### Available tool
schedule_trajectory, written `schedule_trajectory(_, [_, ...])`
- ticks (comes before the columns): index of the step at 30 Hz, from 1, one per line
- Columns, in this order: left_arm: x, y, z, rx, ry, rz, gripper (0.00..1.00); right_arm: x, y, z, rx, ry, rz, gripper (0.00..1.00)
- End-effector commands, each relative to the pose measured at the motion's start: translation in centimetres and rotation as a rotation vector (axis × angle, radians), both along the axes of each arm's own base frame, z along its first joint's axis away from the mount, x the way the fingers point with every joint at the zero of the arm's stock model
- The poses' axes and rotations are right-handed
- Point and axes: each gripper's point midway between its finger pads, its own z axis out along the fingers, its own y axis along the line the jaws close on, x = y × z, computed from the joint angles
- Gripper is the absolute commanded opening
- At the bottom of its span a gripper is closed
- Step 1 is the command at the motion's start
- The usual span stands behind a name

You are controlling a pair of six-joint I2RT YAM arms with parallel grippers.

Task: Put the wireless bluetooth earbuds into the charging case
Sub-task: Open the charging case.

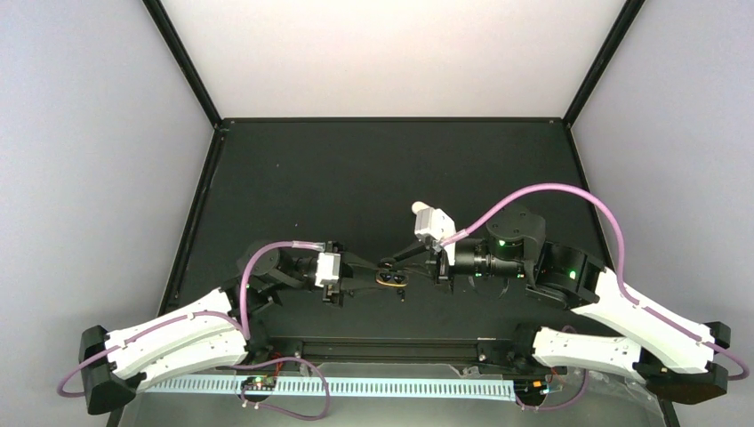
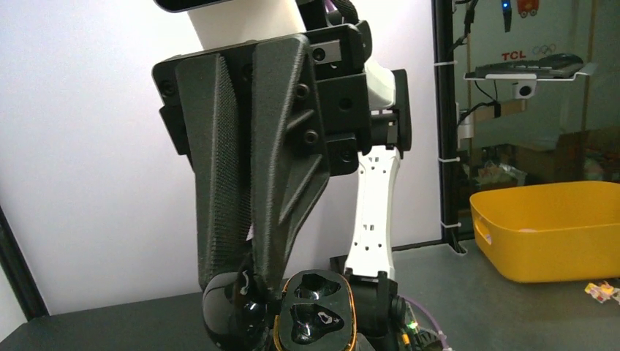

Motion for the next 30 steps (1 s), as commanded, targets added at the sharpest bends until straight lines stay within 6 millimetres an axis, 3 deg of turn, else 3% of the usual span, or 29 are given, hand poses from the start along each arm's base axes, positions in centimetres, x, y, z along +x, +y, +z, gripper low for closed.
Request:
schedule_trajectory(1, [-0.2,0.1,1.4,-0.034,-0.021,-0.002,0.02,-0.3,0.0,0.6,0.001,-0.009,0.018,0.08])
schedule_trajectory(4, [0.0,0.0,1.5,-0.038,-0.013,0.007,0.02,-0.3,0.0,0.7,0.003,-0.013,0.018,0.02])
schedule_trajectory(8, [0.4,-0.1,1.4,-0.037,0.001,0.020,0.02,-0.3,0.0,0.8,0.005,-0.016,0.019,0.01])
schedule_trajectory(10, [0.6,-0.2,1.4,-0.036,0.012,0.028,0.05,-0.4,-0.1,0.8,0.008,-0.019,0.020,0.01])
schedule_trajectory(16, [1.1,-0.4,1.0,-0.027,0.043,0.043,0.28,-0.1,-0.6,1.6,0.040,-0.043,-0.008,0.01])
schedule_trajectory(23, [1.6,-0.7,0.8,-0.032,0.098,0.051,0.40,0.5,-1.3,2.9,0.113,-0.084,-0.062,0.01])
schedule_trajectory(30, [1.8,-0.2,2.4,-0.120,0.127,0.055,0.44,0.8,-1.5,3.3,0.156,-0.092,-0.081,0.01])
